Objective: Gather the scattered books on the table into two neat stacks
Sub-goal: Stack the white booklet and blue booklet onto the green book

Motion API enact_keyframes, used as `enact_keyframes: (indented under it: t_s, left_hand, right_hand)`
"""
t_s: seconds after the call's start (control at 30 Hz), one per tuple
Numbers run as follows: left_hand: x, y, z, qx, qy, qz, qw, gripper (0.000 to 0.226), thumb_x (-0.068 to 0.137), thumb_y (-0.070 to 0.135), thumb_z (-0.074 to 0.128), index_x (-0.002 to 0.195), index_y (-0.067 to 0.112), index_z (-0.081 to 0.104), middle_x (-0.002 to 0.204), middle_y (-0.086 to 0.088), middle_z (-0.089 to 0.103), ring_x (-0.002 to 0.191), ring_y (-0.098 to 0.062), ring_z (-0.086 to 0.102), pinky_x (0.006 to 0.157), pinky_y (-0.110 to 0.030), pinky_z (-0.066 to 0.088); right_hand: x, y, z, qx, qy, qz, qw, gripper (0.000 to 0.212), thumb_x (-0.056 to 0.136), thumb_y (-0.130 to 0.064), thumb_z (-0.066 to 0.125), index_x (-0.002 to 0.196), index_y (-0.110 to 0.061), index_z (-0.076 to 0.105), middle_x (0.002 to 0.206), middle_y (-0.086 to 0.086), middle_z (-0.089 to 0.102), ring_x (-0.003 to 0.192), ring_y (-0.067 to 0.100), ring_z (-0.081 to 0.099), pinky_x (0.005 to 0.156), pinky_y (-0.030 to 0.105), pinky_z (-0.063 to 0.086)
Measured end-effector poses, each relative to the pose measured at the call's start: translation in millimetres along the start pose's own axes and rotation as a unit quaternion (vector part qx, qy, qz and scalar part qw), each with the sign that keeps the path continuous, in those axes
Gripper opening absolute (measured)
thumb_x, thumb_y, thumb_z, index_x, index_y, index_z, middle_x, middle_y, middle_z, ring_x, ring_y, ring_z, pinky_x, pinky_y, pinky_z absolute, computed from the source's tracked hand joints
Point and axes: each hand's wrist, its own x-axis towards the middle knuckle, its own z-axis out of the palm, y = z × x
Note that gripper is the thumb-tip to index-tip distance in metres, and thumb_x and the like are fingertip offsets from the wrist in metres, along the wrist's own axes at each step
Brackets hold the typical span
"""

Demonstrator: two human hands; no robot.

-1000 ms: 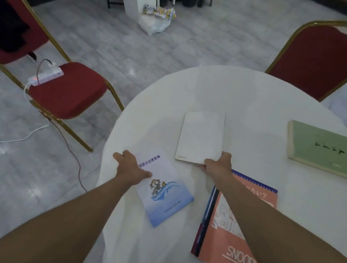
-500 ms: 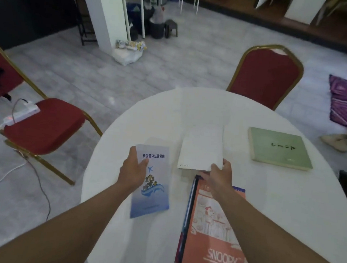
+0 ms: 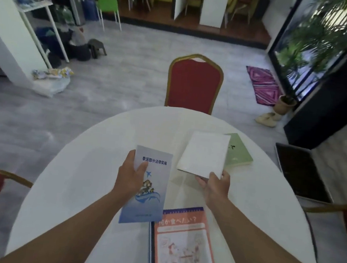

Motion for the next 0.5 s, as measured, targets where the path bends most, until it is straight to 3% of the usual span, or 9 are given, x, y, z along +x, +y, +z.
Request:
enact_keyframes:
  t_s: [0.2, 0.27, 0.37, 0.5]
  left_hand:
    - [30, -7, 42, 0.007, -0.044, -0.016, 0.999, 0.017, 0.095, 0.026, 0.056, 0.112, 0.024, 0.053, 0.100, 0.005, 0.067, 0.089, -0.015, 0.067, 0.082, -0.039, 0.055]
    - [38, -17, 46, 0.017, -0.040, -0.037, 0.998, 0.018, 0.095, 0.027, 0.056, 0.112, 0.026, 0.052, 0.101, 0.003, 0.067, 0.092, -0.021, 0.067, 0.087, -0.044, 0.055]
    - [46, -36, 45, 0.049, -0.021, -0.062, 0.997, 0.023, 0.095, 0.024, 0.056, 0.118, 0.023, 0.051, 0.103, 0.002, 0.064, 0.095, -0.024, 0.064, 0.087, -0.038, 0.051]
    - [53, -64, 42, 0.104, -0.008, -0.097, 0.990, 0.035, 0.094, 0.024, 0.058, 0.127, 0.017, 0.050, 0.112, -0.006, 0.065, 0.104, -0.029, 0.063, 0.090, -0.038, 0.046]
  right_hand:
    - [58, -9, -14, 0.086, 0.056, 0.007, 0.995, 0.049, 0.089, 0.019, 0.036, 0.136, 0.005, 0.043, 0.129, 0.026, 0.059, 0.103, 0.043, 0.069, 0.059, 0.040, 0.064]
    - [70, -8, -19, 0.082, 0.066, 0.016, 0.994, 0.051, 0.089, 0.019, 0.037, 0.138, 0.005, 0.042, 0.129, 0.024, 0.058, 0.104, 0.041, 0.067, 0.055, 0.036, 0.063]
    - [90, 1, -25, 0.029, 0.069, 0.029, 0.997, 0.050, 0.090, 0.015, 0.041, 0.138, 0.001, 0.041, 0.130, 0.020, 0.058, 0.109, 0.037, 0.066, 0.061, 0.034, 0.064]
    - [111, 19, -25, -0.151, 0.063, 0.076, 0.984, 0.039, 0.092, -0.011, 0.052, 0.130, -0.003, 0.049, 0.116, 0.016, 0.067, 0.072, 0.020, 0.071, 0.079, 0.039, 0.062]
